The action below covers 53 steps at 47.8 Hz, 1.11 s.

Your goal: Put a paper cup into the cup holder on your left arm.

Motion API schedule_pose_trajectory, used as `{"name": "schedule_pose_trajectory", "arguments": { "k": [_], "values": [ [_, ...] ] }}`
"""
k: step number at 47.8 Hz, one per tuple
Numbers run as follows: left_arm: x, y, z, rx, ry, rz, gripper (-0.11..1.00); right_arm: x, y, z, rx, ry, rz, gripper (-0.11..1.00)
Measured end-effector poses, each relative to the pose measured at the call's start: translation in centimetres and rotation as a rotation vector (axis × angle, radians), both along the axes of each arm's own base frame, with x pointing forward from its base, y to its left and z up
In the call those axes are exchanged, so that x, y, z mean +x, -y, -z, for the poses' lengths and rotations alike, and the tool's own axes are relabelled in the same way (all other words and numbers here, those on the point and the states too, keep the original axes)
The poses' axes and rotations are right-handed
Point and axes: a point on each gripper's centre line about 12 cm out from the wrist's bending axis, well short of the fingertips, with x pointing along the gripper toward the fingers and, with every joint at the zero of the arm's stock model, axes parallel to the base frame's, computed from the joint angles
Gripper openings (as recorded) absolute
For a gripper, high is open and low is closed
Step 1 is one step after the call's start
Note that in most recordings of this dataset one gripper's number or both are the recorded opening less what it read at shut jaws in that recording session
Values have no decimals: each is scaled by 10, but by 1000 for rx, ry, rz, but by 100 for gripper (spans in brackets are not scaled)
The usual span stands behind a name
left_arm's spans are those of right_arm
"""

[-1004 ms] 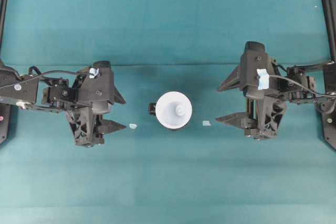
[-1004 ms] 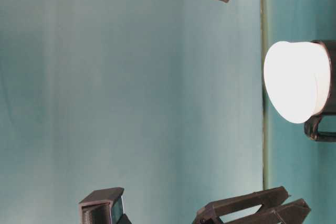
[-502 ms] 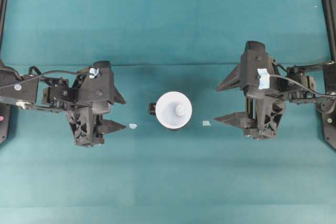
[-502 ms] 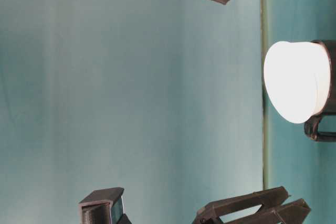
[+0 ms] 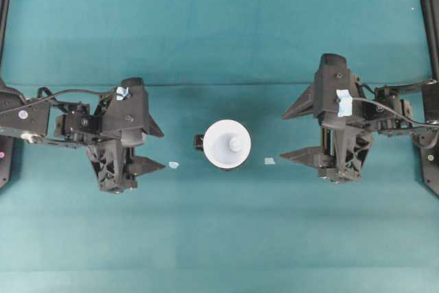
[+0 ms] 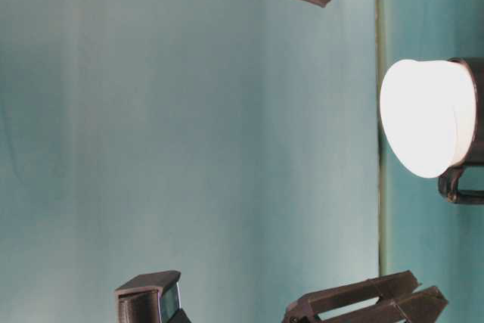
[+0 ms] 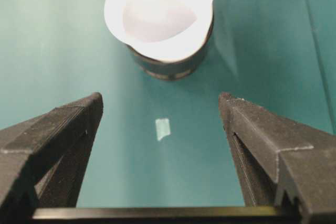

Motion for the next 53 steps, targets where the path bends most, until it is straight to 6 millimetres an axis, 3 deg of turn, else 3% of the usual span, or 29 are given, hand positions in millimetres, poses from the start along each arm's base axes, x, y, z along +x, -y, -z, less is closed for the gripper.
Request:
{"name": "schedule_pose_trajectory", "arguments": {
  "k": [53],
  "values": [
    [-1, 9, 1, -2, -8, 27, 79, -7, 0, 11, 1, -57, 0, 91]
  ]
}}
